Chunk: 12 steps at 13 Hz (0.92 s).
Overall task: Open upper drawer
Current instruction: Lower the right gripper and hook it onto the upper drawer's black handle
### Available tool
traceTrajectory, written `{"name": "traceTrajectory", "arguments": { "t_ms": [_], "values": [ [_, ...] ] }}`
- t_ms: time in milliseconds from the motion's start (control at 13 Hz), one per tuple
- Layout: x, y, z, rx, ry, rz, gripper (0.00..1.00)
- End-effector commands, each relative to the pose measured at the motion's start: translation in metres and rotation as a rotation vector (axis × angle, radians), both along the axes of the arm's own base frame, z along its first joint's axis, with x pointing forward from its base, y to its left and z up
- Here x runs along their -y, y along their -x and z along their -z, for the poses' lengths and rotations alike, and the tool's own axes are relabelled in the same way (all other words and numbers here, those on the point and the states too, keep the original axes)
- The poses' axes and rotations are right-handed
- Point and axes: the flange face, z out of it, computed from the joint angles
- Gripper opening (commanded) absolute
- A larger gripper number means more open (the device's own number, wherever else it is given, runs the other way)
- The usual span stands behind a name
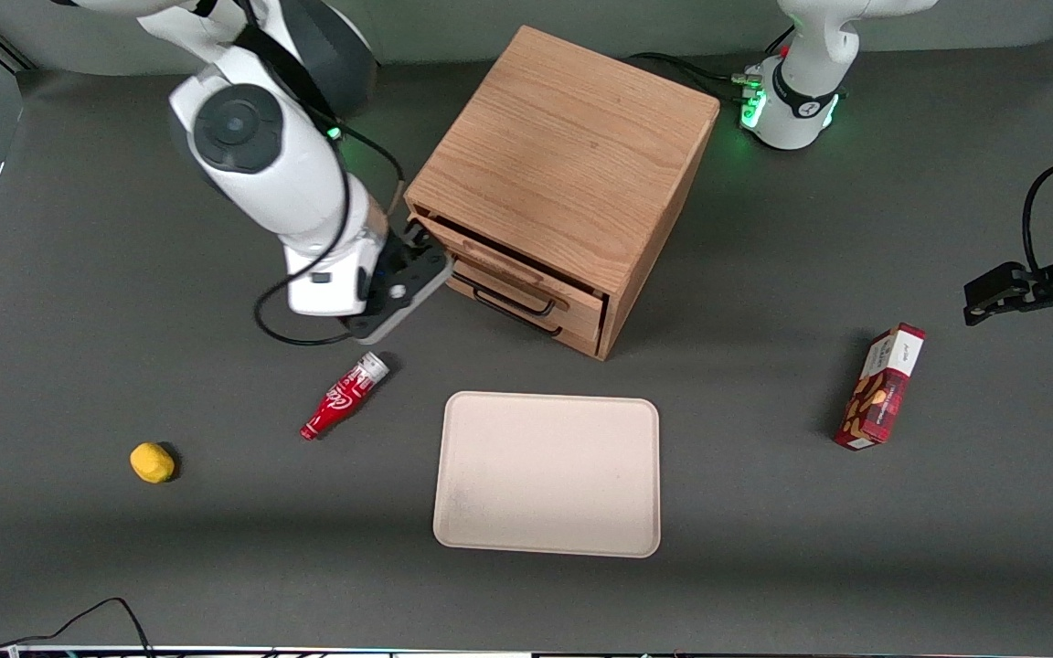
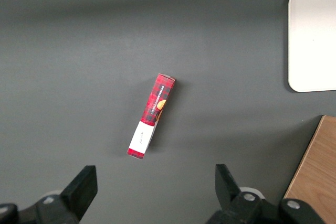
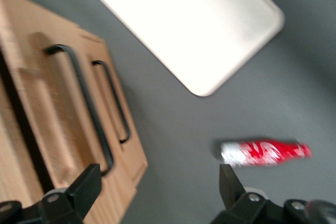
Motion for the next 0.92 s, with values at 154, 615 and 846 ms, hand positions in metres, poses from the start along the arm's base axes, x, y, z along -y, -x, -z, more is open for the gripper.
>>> {"name": "traceTrajectory", "arguments": {
  "t_ms": [154,615,846],
  "values": [
    [-0.033,-0.005,0.038,-0.032,-0.061,-0.148,1.0],
    [-0.046,-0.001,0.07,-0.045,-0.071,-0.169,1.0],
    [-0.044,-0.009,0.083,-0.042,-0.076,-0.161,1.0]
  ]
}}
